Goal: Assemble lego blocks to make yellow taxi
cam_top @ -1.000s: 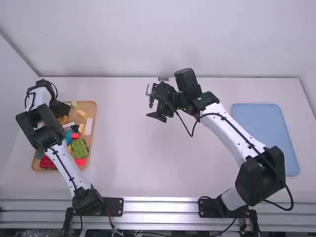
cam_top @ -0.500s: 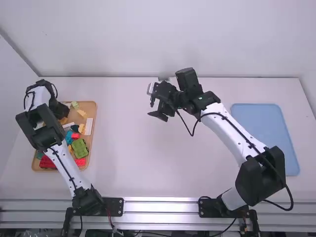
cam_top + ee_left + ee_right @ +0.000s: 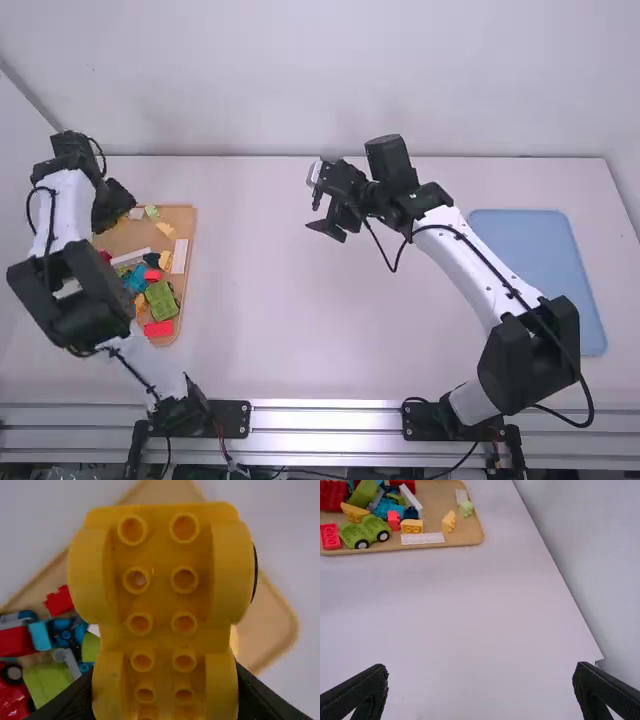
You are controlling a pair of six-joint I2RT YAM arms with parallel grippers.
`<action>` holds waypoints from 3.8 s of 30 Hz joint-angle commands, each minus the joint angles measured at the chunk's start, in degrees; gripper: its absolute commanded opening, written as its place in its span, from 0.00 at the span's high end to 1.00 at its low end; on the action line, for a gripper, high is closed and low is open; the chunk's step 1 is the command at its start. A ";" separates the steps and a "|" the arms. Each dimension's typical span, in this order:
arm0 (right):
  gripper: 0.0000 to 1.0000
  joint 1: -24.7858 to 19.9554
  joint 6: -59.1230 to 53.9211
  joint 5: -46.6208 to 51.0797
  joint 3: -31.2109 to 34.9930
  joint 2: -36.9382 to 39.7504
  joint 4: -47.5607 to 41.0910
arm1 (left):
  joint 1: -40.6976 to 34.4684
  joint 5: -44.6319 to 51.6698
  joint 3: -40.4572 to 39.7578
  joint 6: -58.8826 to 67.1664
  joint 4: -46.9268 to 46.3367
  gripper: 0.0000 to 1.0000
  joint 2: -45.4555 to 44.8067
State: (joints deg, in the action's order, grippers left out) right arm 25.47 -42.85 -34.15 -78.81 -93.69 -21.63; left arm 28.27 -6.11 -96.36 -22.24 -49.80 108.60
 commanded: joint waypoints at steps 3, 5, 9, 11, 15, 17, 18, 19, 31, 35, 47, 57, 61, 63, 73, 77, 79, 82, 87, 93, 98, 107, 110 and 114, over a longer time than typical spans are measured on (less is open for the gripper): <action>0.02 -0.04 0.59 -0.50 -1.79 0.20 -0.79 | -6.97 11.45 16.24 18.97 5.81 0.56 -11.85; 0.01 -0.07 0.57 -0.50 -1.79 0.48 -1.51 | -9.90 16.15 20.96 25.38 6.97 0.57 -15.72; 0.01 -0.94 0.59 -0.52 -1.79 2.01 -3.43 | -17.97 22.27 28.09 34.95 7.45 0.60 -20.59; 0.02 -1.90 -0.28 -1.01 -1.79 3.48 -5.46 | -24.17 23.10 30.60 40.02 7.19 0.61 -21.29; 0.01 -3.41 -5.31 -6.25 -1.79 6.01 -10.69 | -32.63 21.88 32.96 45.75 7.23 0.67 -20.70; 0.02 -5.55 -10.95 -12.76 -1.79 7.41 -16.17 | -41.09 18.12 33.88 46.07 9.68 0.86 -17.79; 0.01 -5.92 -11.87 -13.77 -1.79 7.58 -17.05 | -42.49 17.33 33.90 46.49 9.84 0.88 -17.20; 0.01 -6.56 -13.29 -15.15 -1.79 7.85 -18.69 | -44.61 16.44 33.92 47.82 10.01 0.88 -16.13; 0.01 -16.57 -32.65 -30.60 -1.77 8.61 -38.42 | -61.53 15.58 33.92 70.16 13.62 0.54 -5.66; 0.01 -17.64 -35.17 -30.95 -1.77 8.61 -40.76 | -61.53 15.69 34.07 73.09 14.19 0.52 -4.52; 0.01 -17.59 -23.67 -30.80 3.48 8.63 -26.38 | -61.42 12.48 39.85 78.60 20.13 0.41 -4.50; 0.02 -14.43 -18.38 -29.88 5.70 8.61 -16.31 | -60.74 8.85 34.10 69.59 16.70 0.01 -5.09; 0.01 -12.63 -14.38 -29.27 5.73 8.61 -12.66 | -58.97 8.81 32.02 69.57 12.76 0.01 -7.43; 0.02 -11.67 -9.86 -27.26 5.73 8.46 -9.51 | -57.70 9.51 31.56 69.46 11.19 0.01 -9.11; 0.01 -4.55 0.85 -19.61 5.75 4.39 3.10 | -41.29 12.76 34.45 58.88 11.21 0.01 -23.65; 0.01 -2.89 1.64 -19.85 5.77 2.69 6.73 | -31.12 12.72 35.56 46.34 14.58 0.01 -28.04; 0.01 -2.25 2.86 -19.76 5.75 2.27 8.20 | -27.19 12.70 35.95 39.85 15.96 0.01 -29.46; 0.01 -1.20 3.15 -19.71 5.77 1.73 9.66 | -21.94 12.68 36.48 29.20 16.96 0.01 -31.19; 0.01 0.28 2.58 -17.27 5.75 1.46 9.68 | -13.16 12.46 36.81 10.08 16.41 0.01 -32.02; 0.01 0.50 4.79 -17.03 5.75 1.46 11.39 | -5.25 12.22 36.81 -6.97 13.20 0.01 -32.06; 0.01 0.44 6.62 -17.16 5.75 1.46 12.72 | 0.28 3.63 36.81 -20.06 8.98 0.01 -32.11; 0.02 0.46 6.60 -17.09 5.75 1.46 12.72 | 9.64 4.76 36.79 -14.05 11.10 0.01 -30.97; 0.02 0.46 6.43 -17.00 5.75 1.46 12.70 | 9.79 8.76 33.94 -9.40 9.38 0.01 -28.35; 0.01 0.46 6.40 -16.98 5.75 1.46 12.70 | 7.50 7.72 26.67 -9.38 1.77 0.01 -22.88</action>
State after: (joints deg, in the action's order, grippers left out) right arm 26.09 -36.56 -50.72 -73.36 -91.72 -9.08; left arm 37.28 0.64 -65.12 -33.91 -46.59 82.81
